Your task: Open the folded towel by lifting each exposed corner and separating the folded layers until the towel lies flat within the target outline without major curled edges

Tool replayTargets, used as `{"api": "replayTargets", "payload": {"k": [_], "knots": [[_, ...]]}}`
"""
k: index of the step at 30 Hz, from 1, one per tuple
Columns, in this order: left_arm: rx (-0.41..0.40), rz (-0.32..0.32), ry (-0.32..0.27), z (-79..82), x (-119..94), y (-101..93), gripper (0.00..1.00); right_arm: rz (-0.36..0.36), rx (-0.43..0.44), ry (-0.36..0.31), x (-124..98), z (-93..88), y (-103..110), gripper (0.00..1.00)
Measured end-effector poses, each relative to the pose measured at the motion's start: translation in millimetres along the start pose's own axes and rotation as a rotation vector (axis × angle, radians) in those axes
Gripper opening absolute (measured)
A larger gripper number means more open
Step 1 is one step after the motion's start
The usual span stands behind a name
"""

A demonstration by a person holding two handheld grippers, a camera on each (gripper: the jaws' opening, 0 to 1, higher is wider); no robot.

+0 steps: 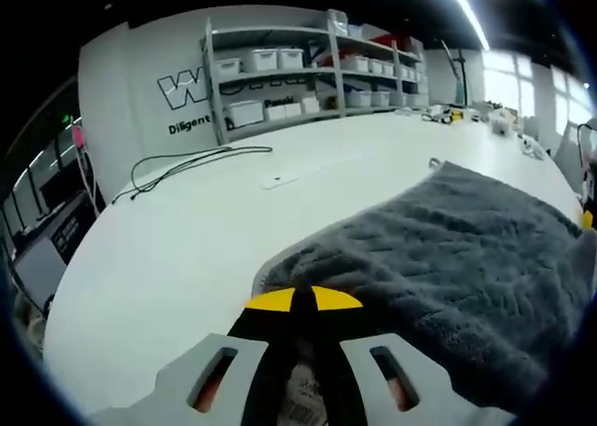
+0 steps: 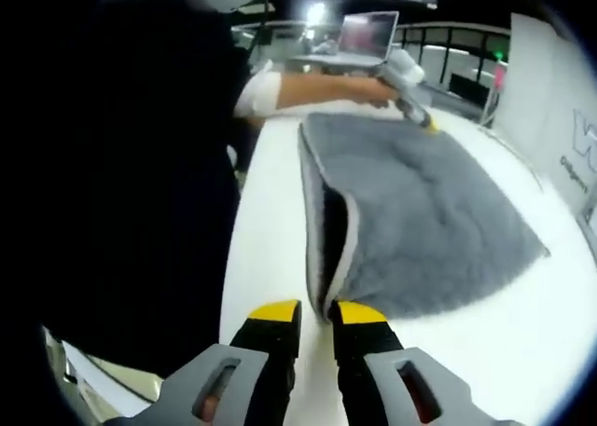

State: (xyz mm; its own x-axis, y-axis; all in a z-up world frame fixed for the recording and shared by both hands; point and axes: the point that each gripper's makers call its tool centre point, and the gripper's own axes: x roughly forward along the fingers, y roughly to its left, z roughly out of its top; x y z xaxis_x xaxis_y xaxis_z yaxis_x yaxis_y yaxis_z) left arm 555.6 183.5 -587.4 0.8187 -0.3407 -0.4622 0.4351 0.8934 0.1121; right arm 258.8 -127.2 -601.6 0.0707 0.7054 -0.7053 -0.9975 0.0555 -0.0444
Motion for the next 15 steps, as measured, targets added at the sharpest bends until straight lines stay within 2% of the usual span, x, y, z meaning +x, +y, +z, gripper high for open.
{"api": "replayTargets", "payload": {"k": [9, 15], "knots": [[-0.055, -0.013, -0.030, -0.6, -30.1, 0.6, 0.11, -0.010, -0.045, 0.008, -5.7, 5.2, -0.4, 0.11], [-0.098, -0.029, -0.068, 2.5, -54.9, -3.7, 0.17, -0.039, -0.057, -0.050, -13.6, 19.7, -4.1, 0.10]]}}
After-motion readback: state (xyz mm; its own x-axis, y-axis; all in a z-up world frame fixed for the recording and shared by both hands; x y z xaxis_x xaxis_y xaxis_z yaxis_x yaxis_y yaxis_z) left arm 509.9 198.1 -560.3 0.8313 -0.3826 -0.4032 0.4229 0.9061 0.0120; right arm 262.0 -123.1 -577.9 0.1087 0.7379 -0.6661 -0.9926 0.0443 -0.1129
